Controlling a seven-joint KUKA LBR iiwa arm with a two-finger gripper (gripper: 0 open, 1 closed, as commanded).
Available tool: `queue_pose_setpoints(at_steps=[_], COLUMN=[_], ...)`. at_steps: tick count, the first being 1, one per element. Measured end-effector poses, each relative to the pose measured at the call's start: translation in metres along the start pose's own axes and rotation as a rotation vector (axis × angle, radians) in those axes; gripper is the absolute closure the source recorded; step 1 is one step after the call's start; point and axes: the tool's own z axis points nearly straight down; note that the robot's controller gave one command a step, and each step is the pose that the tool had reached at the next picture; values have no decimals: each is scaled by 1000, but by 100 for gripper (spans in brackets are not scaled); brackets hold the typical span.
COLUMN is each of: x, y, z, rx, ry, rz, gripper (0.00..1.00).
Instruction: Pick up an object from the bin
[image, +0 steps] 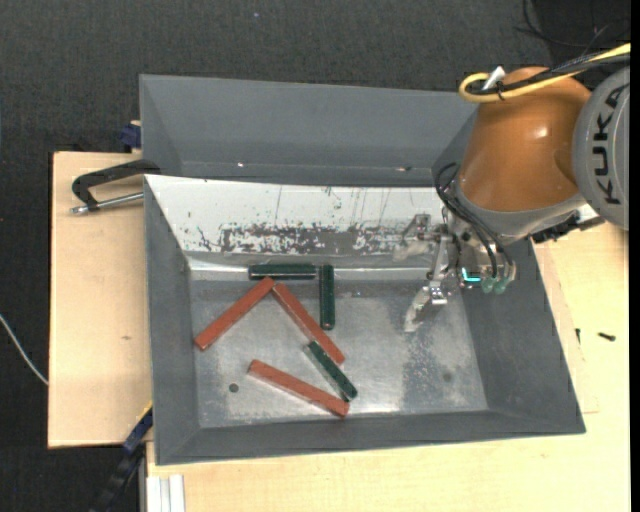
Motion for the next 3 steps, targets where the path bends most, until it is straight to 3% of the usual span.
queue_pose_setpoints(at_steps=[1, 3], x=[-2, -2], y=[0, 0], z=[-4, -4], rx=[0, 0], ry=[-9, -9], rz=[0, 0], gripper=[100, 100])
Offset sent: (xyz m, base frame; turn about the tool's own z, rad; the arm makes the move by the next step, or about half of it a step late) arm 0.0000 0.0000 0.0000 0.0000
